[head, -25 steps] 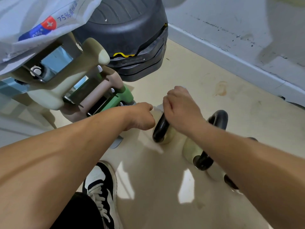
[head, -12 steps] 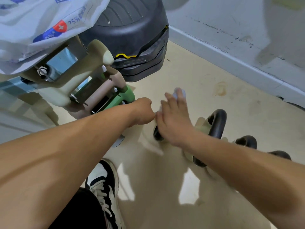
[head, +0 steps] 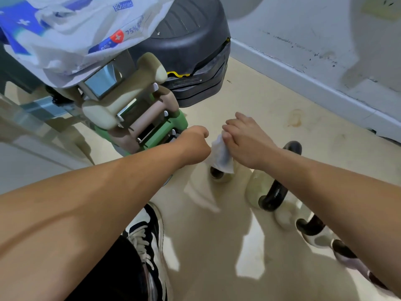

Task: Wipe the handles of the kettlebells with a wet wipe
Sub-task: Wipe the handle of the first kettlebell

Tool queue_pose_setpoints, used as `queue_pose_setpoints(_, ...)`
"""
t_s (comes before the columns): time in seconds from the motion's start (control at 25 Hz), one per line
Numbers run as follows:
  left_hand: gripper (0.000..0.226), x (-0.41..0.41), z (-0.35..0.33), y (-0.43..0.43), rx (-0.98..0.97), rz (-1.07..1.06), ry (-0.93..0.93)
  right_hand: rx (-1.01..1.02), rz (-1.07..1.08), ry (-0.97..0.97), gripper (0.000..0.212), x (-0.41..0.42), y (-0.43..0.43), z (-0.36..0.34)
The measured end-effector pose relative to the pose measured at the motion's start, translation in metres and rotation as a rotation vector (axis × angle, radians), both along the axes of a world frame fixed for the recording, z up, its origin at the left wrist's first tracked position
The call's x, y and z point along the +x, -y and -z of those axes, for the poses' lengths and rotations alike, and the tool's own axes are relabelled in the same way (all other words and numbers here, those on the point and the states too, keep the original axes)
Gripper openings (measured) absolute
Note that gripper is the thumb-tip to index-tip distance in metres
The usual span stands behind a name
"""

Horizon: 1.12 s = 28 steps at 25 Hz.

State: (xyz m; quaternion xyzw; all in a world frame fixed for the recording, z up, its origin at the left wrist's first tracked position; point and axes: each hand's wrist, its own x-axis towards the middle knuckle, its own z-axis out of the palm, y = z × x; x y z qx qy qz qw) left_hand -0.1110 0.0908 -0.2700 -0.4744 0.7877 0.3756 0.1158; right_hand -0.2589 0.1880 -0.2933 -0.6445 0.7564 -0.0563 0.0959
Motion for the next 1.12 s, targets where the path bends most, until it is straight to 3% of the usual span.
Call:
queue_pose_setpoints(0.08, 0.048, -0.007, -0.008, -0.003, -0.104, -0.040, -0.057, 0.015, 0.034, 0.055, 0.058, 0.011, -0.004, 0.005)
queue_pose_setpoints(0.16, 0.040, -0.009, -0.015, -0.011, -0.181, -0.100, -0.152, -0.046, 0.025, 0.159, 0.047, 0.026, -0.021, 0.006)
queue_pose_setpoints(0.28, 0.020, -0.013, -0.011, -0.040, -0.177, -0.185, -0.264, -0.219, 0.172, 0.560, 0.038, 0.019, -0.030, -0.006)
queue_pose_setpoints(0.48, 0.043, -0.029, 0.011, -0.086, -0.093, -0.137, -0.157, -0.125, 0.522, 0.653, 0.047, -0.009, -0.020, -0.020)
queue_pose_setpoints(0.68, 0.063, -0.052, 0.013, -0.048, 0.228, -0.304, -0.189, -0.087, 0.628, 0.897, 0.045, -0.039, 0.003, -0.023)
queue_pose_setpoints(0.84, 0.066, -0.060, 0.014, -0.023, 0.619, -0.510, -0.267, -0.070, 0.657, 0.924, 0.049, -0.045, 0.004, -0.018)
queue_pose_setpoints(0.92, 0.066, -0.067, 0.015, -0.028, 0.491, -0.485, -0.251, -0.051, 0.669, 0.943, 0.051, -0.046, 0.006, -0.021)
queue_pose_setpoints(1.04, 0.052, -0.056, 0.026, -0.062, -0.062, -0.223, -0.228, -0.088, 0.719, 0.943, 0.035, -0.058, 0.014, -0.025)
queue_pose_setpoints(1.12, 0.040, -0.039, 0.032, -0.090, -0.243, -0.164, -0.258, -0.102, 0.786, 0.923, 0.025, -0.064, 0.017, -0.024)
